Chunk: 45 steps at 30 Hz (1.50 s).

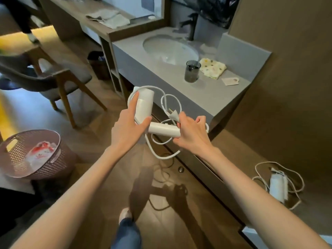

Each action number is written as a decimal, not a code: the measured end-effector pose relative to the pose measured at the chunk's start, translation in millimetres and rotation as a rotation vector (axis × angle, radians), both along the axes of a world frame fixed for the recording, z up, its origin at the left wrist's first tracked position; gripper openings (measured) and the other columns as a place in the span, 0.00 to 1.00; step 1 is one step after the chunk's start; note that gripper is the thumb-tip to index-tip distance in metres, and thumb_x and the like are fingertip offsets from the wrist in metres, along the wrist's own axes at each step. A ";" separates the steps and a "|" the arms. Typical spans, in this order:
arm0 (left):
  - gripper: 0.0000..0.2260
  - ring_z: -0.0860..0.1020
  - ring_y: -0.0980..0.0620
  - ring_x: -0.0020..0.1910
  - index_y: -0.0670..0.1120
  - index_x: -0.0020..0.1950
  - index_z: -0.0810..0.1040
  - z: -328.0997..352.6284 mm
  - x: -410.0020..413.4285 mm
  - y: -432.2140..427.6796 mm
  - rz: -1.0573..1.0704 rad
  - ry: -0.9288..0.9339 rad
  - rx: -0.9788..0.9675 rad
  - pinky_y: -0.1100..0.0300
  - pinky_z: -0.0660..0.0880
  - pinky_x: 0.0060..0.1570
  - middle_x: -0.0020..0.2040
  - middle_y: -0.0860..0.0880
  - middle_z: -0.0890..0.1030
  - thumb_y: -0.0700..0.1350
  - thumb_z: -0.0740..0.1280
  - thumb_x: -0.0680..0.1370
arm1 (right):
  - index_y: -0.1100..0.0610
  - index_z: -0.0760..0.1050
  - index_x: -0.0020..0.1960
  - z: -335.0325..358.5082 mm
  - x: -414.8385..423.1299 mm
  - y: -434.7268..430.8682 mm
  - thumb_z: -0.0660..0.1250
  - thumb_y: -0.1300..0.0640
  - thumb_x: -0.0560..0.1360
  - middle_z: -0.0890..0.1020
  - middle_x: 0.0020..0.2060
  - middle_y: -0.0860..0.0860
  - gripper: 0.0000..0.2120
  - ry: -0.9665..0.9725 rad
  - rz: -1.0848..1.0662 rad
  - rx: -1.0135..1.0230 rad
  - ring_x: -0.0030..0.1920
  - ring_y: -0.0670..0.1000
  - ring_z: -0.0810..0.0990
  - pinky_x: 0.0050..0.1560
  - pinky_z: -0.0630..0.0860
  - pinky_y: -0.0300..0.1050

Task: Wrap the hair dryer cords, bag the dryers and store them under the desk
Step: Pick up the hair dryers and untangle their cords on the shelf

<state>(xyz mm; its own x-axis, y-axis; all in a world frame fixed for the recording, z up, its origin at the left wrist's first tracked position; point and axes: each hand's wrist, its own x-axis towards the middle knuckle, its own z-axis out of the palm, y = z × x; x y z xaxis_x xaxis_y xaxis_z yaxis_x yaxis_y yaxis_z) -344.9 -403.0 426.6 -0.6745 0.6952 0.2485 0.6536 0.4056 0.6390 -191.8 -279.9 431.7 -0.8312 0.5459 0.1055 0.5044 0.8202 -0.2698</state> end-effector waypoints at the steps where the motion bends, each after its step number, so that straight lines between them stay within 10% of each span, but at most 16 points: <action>1: 0.33 0.73 0.50 0.55 0.58 0.77 0.49 0.7 -24.8 0.3 0.008 0.001 -0.008 0.57 0.68 0.47 0.65 0.46 0.72 0.56 0.64 0.77 | 0.52 0.61 0.49 -0.8 -24.6 0.8 0.70 0.55 0.68 0.73 0.41 0.47 0.19 0.009 0.000 -0.001 0.46 0.53 0.69 0.49 0.62 0.50; 28: 0.34 0.74 0.55 0.51 0.58 0.77 0.50 104.3 -594.1 274.3 -0.123 0.030 0.350 0.65 0.70 0.43 0.60 0.53 0.72 0.54 0.66 0.77 | 0.54 0.63 0.50 112.0 -588.4 268.1 0.70 0.52 0.66 0.77 0.43 0.51 0.19 0.182 -0.092 0.378 0.40 0.53 0.67 0.43 0.53 0.46; 39: 0.35 0.76 0.46 0.58 0.60 0.76 0.47 115.9 -793.3 418.7 -0.179 0.006 0.407 0.47 0.78 0.51 0.70 0.46 0.68 0.60 0.63 0.74 | 0.55 0.64 0.55 137.3 -780.7 399.9 0.69 0.55 0.67 0.74 0.41 0.50 0.20 0.151 -0.132 0.471 0.39 0.52 0.64 0.44 0.49 0.47; 45: 0.34 0.74 0.51 0.56 0.54 0.77 0.49 85.3 -912.7 491.3 -0.242 -0.017 0.409 0.65 0.71 0.46 0.70 0.46 0.68 0.53 0.66 0.77 | 0.56 0.64 0.57 108.4 -893.8 458.8 0.66 0.57 0.68 0.76 0.42 0.51 0.19 0.069 -0.184 0.465 0.40 0.54 0.67 0.44 0.51 0.48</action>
<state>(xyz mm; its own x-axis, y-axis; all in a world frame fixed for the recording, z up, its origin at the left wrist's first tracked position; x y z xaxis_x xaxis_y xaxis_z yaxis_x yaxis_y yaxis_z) -1257.6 88.3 511.9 -0.5118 0.6798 0.5254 0.6864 -0.0442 0.7258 -1085.6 178.9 540.0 -0.7084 0.5648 0.4234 0.6455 0.7610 0.0650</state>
